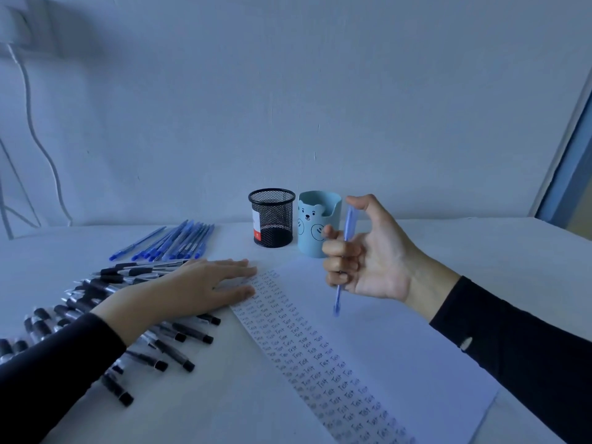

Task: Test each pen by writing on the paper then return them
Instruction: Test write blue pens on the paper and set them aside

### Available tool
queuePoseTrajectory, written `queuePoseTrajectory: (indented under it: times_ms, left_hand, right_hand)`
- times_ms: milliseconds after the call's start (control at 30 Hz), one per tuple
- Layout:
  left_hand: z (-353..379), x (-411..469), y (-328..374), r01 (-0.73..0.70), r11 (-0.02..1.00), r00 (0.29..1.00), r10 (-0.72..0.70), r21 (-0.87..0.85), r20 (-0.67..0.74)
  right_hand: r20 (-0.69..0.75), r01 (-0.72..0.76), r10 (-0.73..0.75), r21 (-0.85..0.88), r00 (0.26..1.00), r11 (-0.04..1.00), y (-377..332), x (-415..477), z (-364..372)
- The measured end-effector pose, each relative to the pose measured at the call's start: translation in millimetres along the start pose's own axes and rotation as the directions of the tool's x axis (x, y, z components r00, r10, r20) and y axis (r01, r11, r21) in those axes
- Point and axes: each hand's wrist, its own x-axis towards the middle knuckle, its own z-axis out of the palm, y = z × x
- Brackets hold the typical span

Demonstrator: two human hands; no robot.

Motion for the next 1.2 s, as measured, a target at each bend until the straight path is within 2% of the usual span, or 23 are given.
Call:
queuePoseTrajectory:
  times_ms: [67, 133, 167, 200, 267, 300, 367, 433, 500, 633, 700, 767, 833, 933, 1033, 1133, 1200]
  left_hand:
    - [0, 0, 0, -0.001, 1.000, 1.000, 0.001, -0.002, 0.002]
    - [0, 0, 2, -0.003, 1.000, 1.000, 0.003, 0.008, 0.005]
    - [0, 0, 2, -0.001, 1.000, 1.000, 0.001, 0.009, 0.011]
    - [-1, -1, 2, 0.001, 1.000, 1.000, -0.001, 0.006, 0.013]
    - [-1, 0, 2, 0.004, 1.000, 1.000, -0.004, 0.002, 0.004]
    - [0, 1, 2, 0.002, 1.000, 1.000, -0.002, 0.006, -0.001]
    - [2, 2, 0, -0.008, 1.000, 1.000, 0.008, 0.011, -0.022]
    - [3, 2, -2, -0.025, 0.999, 0.998, 0.026, 0.030, -0.050]
    - [2, 1, -1, -0.069, 0.996, 0.990, 0.075, 0.056, -0.116]
    - [1, 8, 26, -0.204, 0.978, 0.935, 0.205, 0.035, -0.290]
    - [8, 13, 49, -0.289, 0.957, 0.915, 0.277, 0.002, -0.293]
    - [18, 17, 71, -0.375, 0.926, 0.904, 0.357, -0.034, -0.236]
    - [25, 20, 82, -0.407, 0.912, 0.898, 0.390, -0.052, -0.204]
    - [26, 19, 81, -0.447, 0.895, 0.862, 0.434, 0.013, -0.262]
    - [17, 18, 65, -0.427, 0.899, 0.844, 0.434, 0.096, -0.314]
    - [-6, 17, 43, -0.393, 0.918, 0.828, 0.378, 0.052, -0.414]
    - [-23, 15, 30, -0.330, 0.941, 0.810, 0.245, -0.069, -0.532]
  right_hand:
    - [0.003, 0.052, -0.052, -0.136, 0.999, 0.989, 0, 0, 4]
    - [-0.009, 0.136, -0.152, -0.405, 0.988, 0.904, 6, 2, 5]
    - [-0.025, 0.175, -0.235, -0.596, 0.972, 0.784, 11, 4, 3]
    - [-0.027, 0.180, -0.321, -0.781, 0.947, 0.598, 17, 5, -1]
    - [0.044, 0.147, -0.425, -0.966, 0.904, 0.214, 28, 12, -11]
    - [0.083, 0.142, -0.447, -0.985, 0.891, 0.101, 33, 15, -14]
    - [0.142, 0.154, -0.461, -0.988, 0.876, -0.011, 41, 20, -18]
    - [0.158, 0.177, -0.438, -0.984, 0.885, 0.004, 45, 23, -19]
    - [0.130, 0.182, -0.444, -0.980, 0.887, 0.077, 42, 25, -21]
    - [0.022, 0.123, -0.560, -0.982, 0.828, 0.143, 17, 27, -37]
    - [-0.022, 0.086, -0.556, -0.982, 0.831, 0.167, 11, 27, -49]
    - [-0.051, 0.057, -0.510, -0.979, 0.858, 0.195, 10, 27, -61]
    - [-0.056, 0.061, -0.463, -0.970, 0.885, 0.235, 11, 27, -69]
    - [-0.043, 0.093, -0.450, -0.956, 0.892, 0.277, 12, 29, -73]
    - [-0.016, 0.110, -0.457, -0.962, 0.889, 0.248, 15, 32, -72]
    - [0.009, 0.119, -0.461, -0.970, 0.887, 0.210, 17, 34, -74]
    - [0.023, 0.145, -0.459, -0.962, 0.888, 0.232, 18, 35, -73]
